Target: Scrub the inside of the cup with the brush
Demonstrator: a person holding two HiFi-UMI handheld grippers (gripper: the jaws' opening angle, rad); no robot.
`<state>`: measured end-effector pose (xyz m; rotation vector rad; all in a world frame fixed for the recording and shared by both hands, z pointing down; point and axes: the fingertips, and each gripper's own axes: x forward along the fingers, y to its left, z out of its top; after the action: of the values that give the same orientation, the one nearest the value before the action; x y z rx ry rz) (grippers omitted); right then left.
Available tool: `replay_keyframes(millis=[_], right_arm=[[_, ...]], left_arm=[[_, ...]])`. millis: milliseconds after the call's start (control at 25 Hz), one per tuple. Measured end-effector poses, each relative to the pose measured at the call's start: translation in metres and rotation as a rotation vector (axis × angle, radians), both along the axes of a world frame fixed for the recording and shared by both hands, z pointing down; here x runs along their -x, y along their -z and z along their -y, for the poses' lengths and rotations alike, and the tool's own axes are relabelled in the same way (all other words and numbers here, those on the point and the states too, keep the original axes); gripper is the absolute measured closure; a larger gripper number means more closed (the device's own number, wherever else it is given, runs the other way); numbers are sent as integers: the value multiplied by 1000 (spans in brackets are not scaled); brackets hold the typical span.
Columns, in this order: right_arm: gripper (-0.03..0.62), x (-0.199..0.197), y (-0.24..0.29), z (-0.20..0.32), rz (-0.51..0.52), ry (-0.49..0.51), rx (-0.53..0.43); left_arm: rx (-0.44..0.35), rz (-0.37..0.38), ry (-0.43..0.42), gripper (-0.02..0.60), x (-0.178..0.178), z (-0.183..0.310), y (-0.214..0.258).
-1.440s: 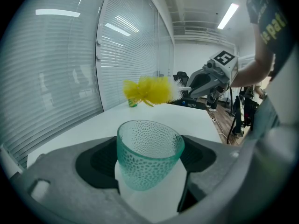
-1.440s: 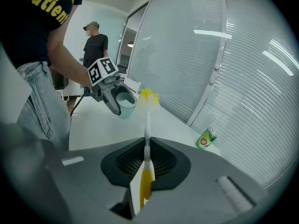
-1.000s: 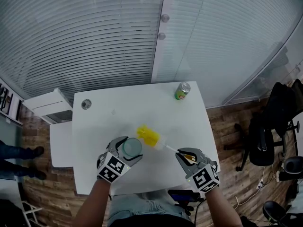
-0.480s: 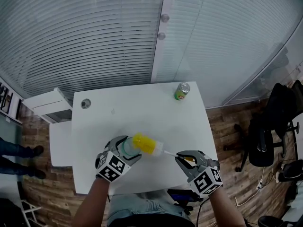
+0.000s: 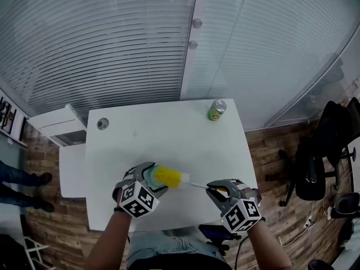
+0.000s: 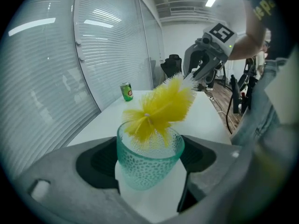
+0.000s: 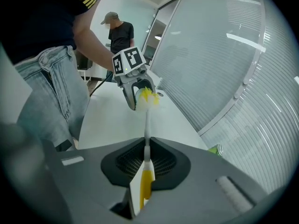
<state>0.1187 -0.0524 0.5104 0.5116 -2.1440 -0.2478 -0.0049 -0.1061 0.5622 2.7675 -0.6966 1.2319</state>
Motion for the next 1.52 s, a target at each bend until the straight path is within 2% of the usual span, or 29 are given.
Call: replay_keyframes(millis=[480,1200,1520], right_arm=[[557,5,1,3,-103,96,2],[557,19,-1,3,-191,164,-8],[557,34,0,2,-240,196,-7]], left_arm=[[7,53,-23,175,-4,-3,-3],[17,122,-56,176,-8,-17,-10],[-5,153,-103,177,-20,-24,-8]])
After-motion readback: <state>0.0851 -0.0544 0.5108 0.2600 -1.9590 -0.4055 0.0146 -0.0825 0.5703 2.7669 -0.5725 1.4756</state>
